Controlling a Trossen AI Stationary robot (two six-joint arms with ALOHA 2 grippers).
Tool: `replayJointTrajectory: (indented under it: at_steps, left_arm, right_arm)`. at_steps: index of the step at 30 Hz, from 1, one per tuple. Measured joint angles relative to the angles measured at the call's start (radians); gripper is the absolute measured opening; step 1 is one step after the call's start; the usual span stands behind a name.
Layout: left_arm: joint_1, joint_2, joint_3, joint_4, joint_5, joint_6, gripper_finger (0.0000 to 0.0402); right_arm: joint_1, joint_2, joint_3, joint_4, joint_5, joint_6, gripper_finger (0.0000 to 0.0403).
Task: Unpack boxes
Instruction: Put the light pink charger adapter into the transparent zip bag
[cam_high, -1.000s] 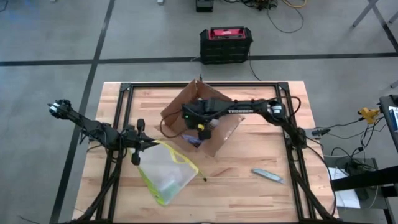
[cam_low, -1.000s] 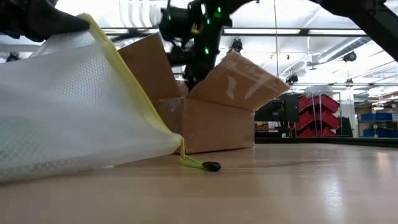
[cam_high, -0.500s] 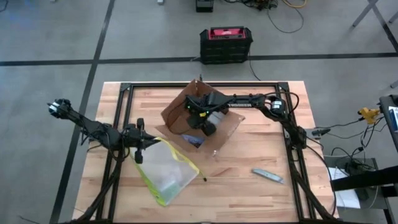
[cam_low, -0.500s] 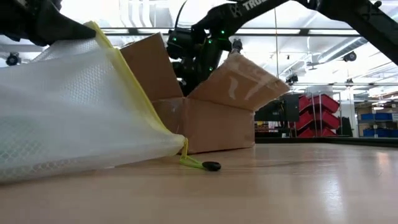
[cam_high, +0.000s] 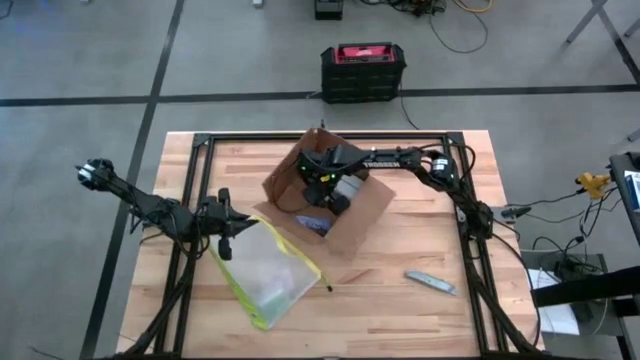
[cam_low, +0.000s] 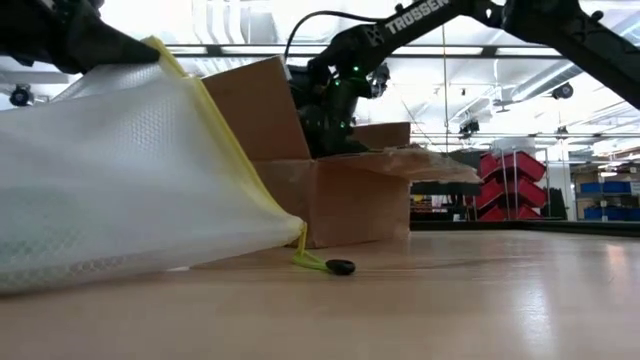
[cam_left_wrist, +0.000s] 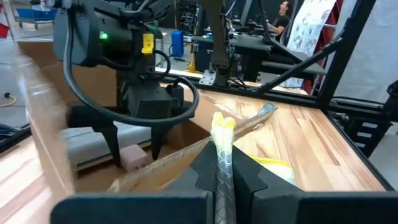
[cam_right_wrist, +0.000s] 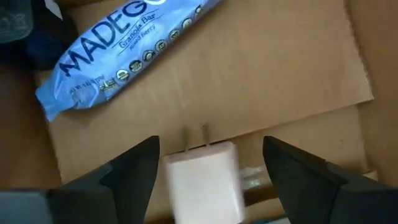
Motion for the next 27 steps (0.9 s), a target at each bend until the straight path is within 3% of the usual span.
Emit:
replayJointTrajectory:
  at_steps: [7,12,20,27]
  left_arm:
    - [0.000,0.003,0.000,0.003,-0.001,0.000,0.0000]
    - [0.000,0.004,0.000,0.007,-0.001,0.000,0.0000]
    - [0.000,0.004,0.000,0.010,-0.020,-0.051,0.0000]
    - [0.000,0.003,0.000,0.021,-0.051,-0.055,0.0000]
  right_arm:
    - [0.000,-0.019,-0.001,-0.043,0.056,-0.014,0.0230]
    - [-0.002,-0.012,0.076,-0.121,0.092,0.000,0.0218]
    - [-0.004,-0.012,0.209,-0.213,0.089,-0.072,0.0248]
    - [-0.054,-0.003,0.224,-0.256,0.071,-0.151,0.0270]
